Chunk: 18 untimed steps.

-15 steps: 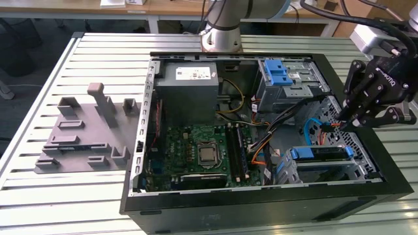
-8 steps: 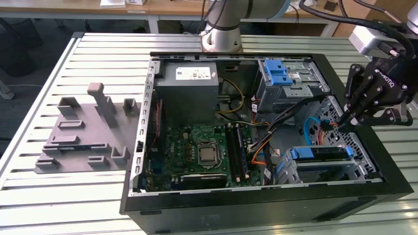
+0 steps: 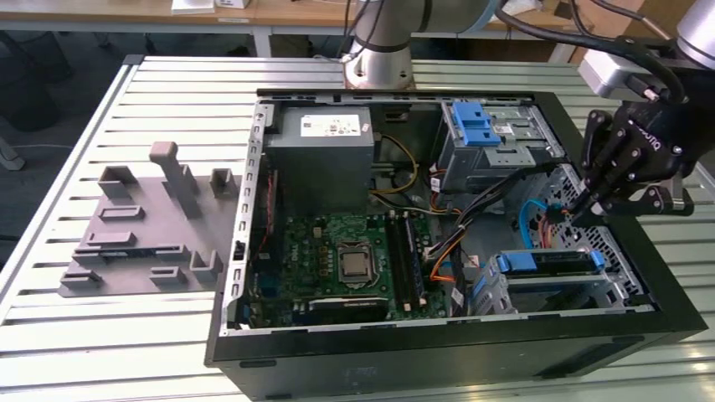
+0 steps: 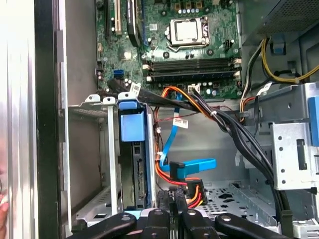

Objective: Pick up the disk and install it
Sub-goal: 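Insert the first disk wire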

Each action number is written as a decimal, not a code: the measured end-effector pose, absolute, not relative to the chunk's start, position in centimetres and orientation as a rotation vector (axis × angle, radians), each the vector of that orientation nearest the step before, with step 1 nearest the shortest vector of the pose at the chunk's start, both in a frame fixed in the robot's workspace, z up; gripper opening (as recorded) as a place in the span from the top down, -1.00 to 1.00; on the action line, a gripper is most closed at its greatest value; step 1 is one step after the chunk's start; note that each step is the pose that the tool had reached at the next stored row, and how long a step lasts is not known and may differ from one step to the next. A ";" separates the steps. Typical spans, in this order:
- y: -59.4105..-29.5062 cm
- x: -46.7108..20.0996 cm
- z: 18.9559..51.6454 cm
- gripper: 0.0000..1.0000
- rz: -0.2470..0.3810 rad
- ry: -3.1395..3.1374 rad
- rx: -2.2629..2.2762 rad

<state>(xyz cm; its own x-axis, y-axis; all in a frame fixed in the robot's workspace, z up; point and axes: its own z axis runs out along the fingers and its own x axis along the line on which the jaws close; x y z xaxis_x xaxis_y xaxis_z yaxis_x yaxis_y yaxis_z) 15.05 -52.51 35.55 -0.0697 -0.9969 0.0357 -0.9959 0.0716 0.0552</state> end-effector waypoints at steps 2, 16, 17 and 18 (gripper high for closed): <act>-52.6 14.8 35.5 0.68 -0.011 -2.258 2.106; -54.0 13.7 34.8 0.68 0.028 -2.268 2.141; -54.0 13.6 34.8 0.68 0.031 -2.268 2.144; -54.1 13.5 34.7 0.68 0.032 -2.268 2.146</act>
<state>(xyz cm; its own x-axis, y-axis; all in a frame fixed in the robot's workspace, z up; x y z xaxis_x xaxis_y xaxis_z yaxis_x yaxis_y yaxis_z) 13.49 -54.08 34.75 -0.0553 -0.9981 0.0280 -0.9985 0.0553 -0.0020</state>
